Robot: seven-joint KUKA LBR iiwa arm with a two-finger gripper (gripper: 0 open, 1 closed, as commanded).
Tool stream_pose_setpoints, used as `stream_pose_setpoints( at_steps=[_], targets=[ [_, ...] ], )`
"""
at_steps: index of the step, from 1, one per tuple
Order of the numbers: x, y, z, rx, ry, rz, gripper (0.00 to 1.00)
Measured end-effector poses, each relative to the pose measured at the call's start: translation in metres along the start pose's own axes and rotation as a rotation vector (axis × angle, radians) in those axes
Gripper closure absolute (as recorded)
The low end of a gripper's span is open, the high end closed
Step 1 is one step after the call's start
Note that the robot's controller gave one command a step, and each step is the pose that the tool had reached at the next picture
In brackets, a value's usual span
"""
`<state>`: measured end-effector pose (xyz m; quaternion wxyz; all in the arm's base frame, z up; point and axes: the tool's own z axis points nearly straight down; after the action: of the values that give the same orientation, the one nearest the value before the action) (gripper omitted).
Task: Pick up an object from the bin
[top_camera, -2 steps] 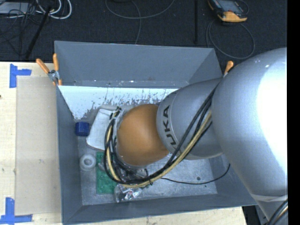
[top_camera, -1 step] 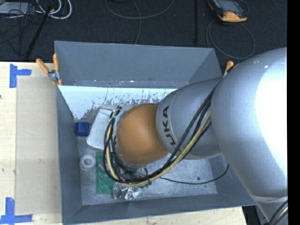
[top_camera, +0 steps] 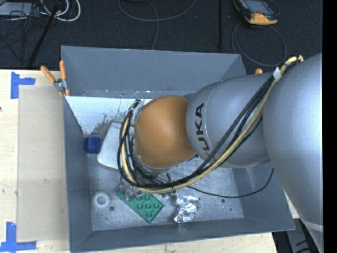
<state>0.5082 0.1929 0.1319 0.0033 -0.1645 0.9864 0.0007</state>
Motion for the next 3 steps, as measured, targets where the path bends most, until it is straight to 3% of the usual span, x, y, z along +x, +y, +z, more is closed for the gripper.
stream_pose_setpoints(
  at_steps=[1,2,3],
  targets=[
    [0.002,-0.062,-0.078,0.004,-0.001,0.003,1.0],
    [-0.011,-0.035,-0.014,0.002,0.013,0.453,1.0],
    [-0.012,-0.036,-0.016,0.002,0.01,0.455,0.0]
  ],
)
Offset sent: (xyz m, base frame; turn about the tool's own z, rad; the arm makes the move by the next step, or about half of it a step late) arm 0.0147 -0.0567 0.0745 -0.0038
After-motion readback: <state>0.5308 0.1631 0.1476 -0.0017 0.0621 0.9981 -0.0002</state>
